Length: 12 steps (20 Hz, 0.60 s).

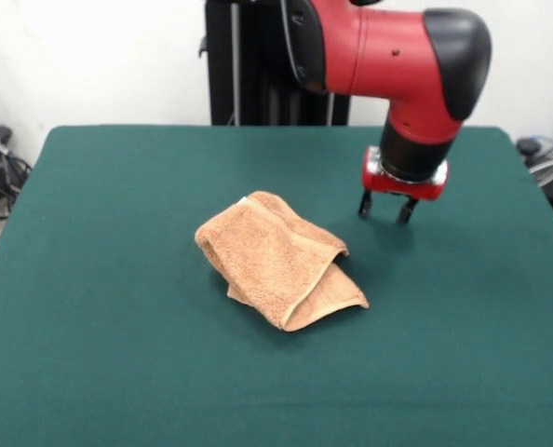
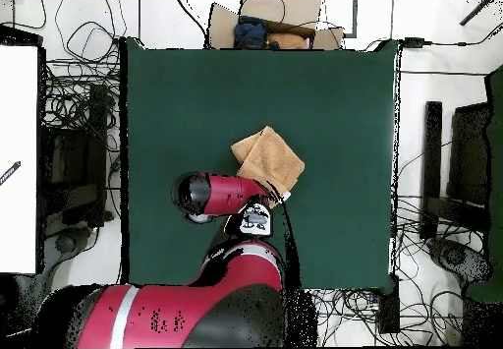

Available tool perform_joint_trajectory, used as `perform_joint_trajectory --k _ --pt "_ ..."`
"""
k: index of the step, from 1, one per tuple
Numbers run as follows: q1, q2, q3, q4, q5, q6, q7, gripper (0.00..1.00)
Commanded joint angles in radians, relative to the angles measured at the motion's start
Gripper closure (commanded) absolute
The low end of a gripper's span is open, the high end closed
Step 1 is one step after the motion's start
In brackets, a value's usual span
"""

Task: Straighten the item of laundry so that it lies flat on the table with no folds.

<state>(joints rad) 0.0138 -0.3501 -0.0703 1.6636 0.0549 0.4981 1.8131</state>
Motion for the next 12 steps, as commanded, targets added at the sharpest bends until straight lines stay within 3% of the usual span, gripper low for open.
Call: perform_joint_trajectory --k 1,6,12 --pt "-0.042 0.173 0.035 -0.149 0.035 -0.134 0.166 0.00" --pt "-0.055 0.149 0.046 -0.146 0.040 -0.086 0.162 0.00" --pt "-0.056 0.001 0.033 -0.096 0.054 0.109 0.154 0.00"
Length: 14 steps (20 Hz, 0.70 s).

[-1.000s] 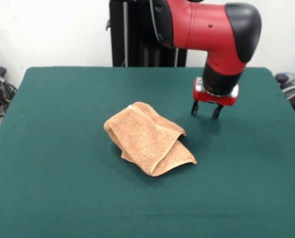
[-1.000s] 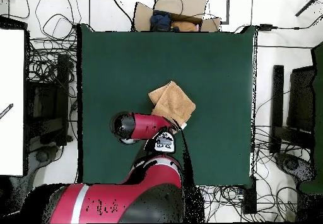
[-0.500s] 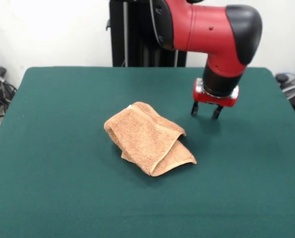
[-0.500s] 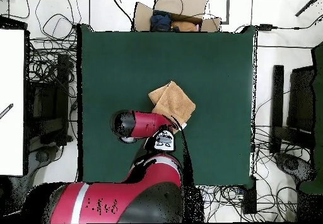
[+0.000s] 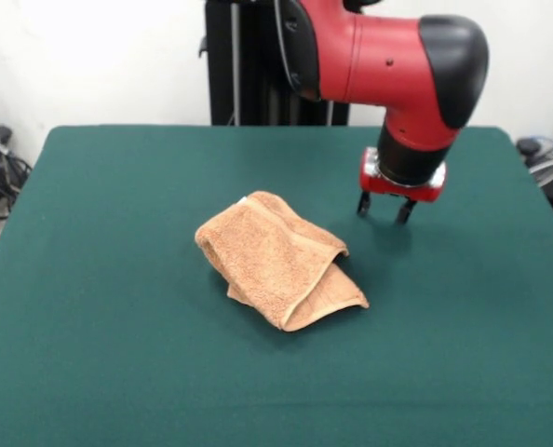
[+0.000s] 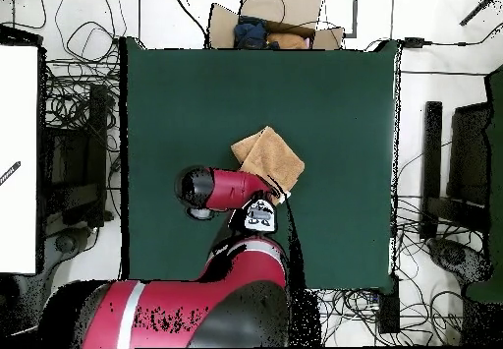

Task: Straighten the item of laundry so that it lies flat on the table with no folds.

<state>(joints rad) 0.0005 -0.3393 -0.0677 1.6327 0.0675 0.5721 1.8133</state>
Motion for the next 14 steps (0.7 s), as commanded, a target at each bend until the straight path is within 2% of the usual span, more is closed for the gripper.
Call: perform_joint_trajectory --k 1,5,14 --pt "-0.044 -0.027 0.028 -0.064 0.043 0.063 0.151 0.00" --pt "-0.051 -0.077 0.027 -0.061 0.044 0.144 0.141 0.00" --pt "-0.054 -0.169 0.031 -0.037 0.045 0.233 0.153 0.00"
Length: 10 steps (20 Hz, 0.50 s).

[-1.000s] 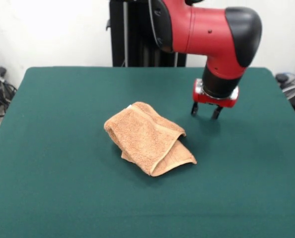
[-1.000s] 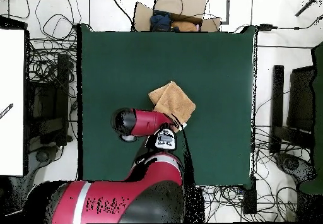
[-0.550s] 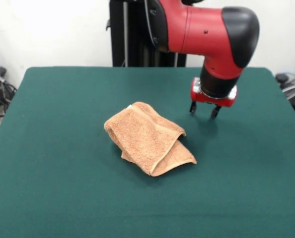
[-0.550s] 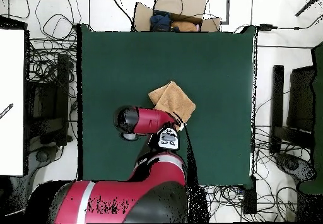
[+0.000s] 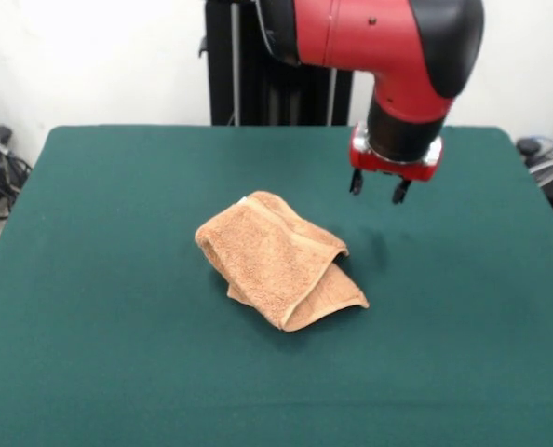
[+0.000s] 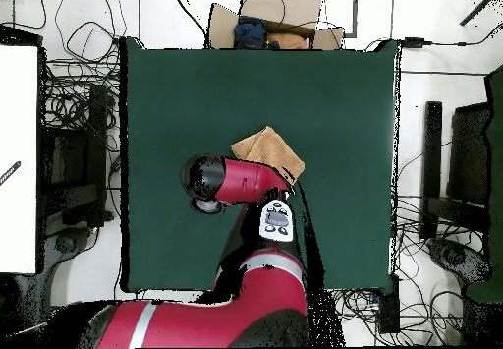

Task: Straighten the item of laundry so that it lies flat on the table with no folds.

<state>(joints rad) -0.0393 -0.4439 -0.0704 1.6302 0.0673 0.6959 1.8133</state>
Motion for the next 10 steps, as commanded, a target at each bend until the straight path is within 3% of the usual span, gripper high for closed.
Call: perform_joint_trajectory --k 1,5,10 --pt "-0.016 -0.065 0.037 -0.035 0.044 0.103 0.152 0.00" --pt "-0.006 -0.068 0.028 -0.030 0.010 0.009 0.144 0.00" --pt "0.066 -0.108 -0.041 0.014 -0.048 -0.145 0.197 0.00"
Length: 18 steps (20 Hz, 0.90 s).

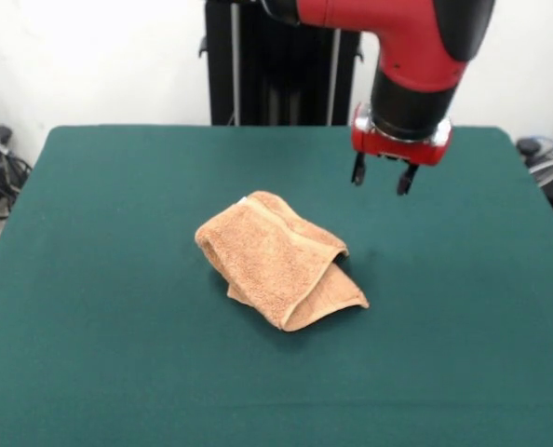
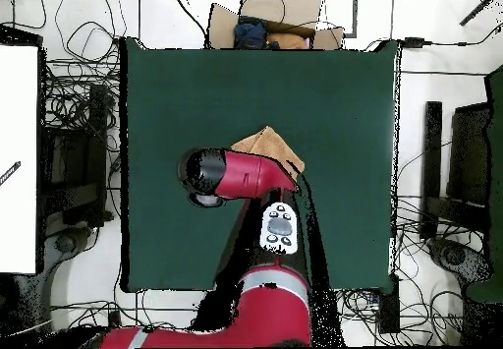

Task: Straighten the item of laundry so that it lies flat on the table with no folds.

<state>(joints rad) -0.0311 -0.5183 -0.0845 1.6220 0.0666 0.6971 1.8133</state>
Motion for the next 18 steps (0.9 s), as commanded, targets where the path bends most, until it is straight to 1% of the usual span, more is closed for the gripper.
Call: perform_joint_trajectory --k 1,2,9,12,14,18 --pt "0.070 -0.037 -0.040 0.030 -0.059 -0.184 0.205 0.00" --pt "0.082 -0.041 -0.052 0.037 -0.069 -0.221 0.212 0.00" --pt "0.154 -0.024 -0.100 0.067 -0.064 -0.418 0.240 0.00" --pt "0.210 0.010 -0.138 0.073 -0.054 -0.527 0.265 0.00" --pt "0.247 0.032 -0.161 0.084 -0.030 -0.584 0.278 0.00" --pt "0.334 0.068 -0.216 0.064 0.030 -0.610 0.291 0.00"
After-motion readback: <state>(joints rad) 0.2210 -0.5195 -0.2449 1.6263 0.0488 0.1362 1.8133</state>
